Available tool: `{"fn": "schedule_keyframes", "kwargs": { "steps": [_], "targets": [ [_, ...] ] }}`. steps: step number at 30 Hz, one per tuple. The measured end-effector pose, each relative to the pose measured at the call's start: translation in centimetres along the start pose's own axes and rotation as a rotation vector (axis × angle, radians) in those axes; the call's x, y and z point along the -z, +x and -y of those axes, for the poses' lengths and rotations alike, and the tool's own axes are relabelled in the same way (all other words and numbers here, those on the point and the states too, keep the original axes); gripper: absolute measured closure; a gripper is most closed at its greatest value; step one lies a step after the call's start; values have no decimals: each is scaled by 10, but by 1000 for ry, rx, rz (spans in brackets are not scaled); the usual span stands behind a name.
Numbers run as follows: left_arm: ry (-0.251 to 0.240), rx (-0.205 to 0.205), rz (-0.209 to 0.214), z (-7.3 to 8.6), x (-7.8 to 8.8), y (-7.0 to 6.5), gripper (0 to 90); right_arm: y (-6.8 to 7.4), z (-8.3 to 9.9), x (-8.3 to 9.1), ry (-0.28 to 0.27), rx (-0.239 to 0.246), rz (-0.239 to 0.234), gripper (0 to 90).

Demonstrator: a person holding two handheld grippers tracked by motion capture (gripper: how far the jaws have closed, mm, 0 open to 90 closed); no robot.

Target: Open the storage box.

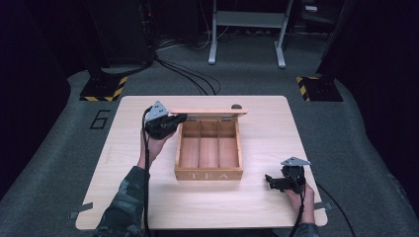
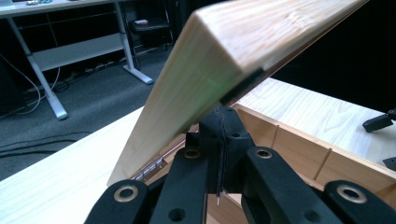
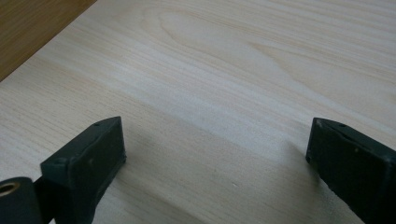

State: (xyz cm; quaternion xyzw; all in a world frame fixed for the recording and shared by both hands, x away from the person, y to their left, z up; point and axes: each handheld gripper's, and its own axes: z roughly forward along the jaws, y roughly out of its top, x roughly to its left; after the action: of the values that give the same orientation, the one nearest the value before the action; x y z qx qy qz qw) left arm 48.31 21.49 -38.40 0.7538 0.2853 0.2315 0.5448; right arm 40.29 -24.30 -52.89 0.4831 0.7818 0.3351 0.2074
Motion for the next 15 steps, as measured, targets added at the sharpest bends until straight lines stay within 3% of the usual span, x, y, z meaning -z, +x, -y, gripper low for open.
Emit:
{"fn": "schedule_keyframes", "kwargs": {
  "steps": [15],
  "targets": [
    [-3, 2, -1, 0, 0, 0, 891, 0, 0, 0, 0, 0, 0, 41]
  ]
}}
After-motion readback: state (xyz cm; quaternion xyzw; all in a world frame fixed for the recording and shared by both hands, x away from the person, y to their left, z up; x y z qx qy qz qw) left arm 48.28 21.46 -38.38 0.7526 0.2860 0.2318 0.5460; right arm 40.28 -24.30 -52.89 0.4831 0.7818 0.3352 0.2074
